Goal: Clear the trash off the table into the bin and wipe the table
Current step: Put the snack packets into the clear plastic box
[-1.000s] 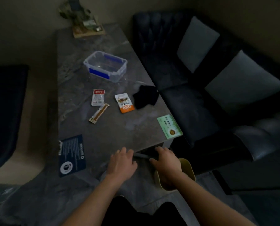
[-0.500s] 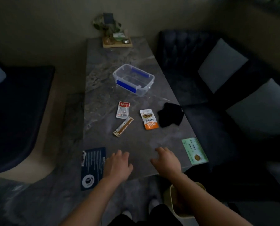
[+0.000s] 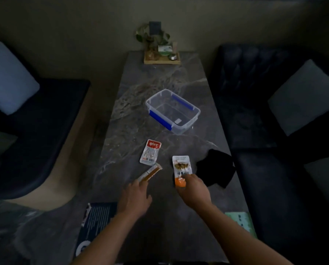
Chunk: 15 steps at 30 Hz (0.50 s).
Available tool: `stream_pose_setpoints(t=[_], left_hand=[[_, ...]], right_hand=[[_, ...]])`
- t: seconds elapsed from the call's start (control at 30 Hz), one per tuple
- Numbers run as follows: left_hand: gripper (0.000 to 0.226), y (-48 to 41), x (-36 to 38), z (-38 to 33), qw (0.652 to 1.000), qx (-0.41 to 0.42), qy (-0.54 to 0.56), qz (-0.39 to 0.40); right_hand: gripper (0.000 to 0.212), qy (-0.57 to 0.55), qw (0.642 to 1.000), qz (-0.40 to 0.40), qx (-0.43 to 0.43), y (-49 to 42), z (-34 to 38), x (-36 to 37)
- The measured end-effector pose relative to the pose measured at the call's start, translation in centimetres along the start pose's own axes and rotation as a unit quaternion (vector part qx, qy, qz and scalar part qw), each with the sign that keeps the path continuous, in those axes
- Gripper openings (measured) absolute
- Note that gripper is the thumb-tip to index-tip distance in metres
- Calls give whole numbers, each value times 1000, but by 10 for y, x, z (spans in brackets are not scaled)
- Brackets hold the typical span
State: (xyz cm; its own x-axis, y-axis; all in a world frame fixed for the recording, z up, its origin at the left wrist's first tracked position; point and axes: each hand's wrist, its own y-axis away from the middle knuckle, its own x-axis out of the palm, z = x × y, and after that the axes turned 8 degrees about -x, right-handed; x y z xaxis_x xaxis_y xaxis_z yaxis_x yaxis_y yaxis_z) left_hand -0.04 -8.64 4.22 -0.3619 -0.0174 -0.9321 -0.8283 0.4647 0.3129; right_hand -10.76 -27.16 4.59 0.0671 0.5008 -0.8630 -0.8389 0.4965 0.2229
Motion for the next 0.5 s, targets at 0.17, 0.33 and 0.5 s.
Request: stream_pose_setpoints(t=[0.17,0.33,0.5], left_hand=[[49,-34,1,-15,999,-39,14,-14],[53,-61,3,-14,997,-72,14,-6],[41,-71,10,-10,996,-73,17,39]], right_hand=[[45,18,999,33,-13,-47,-18,-15],[54,11,999,33,18,-76,-27,-15],[59,20,997,48,65,-85,-24,-3]])
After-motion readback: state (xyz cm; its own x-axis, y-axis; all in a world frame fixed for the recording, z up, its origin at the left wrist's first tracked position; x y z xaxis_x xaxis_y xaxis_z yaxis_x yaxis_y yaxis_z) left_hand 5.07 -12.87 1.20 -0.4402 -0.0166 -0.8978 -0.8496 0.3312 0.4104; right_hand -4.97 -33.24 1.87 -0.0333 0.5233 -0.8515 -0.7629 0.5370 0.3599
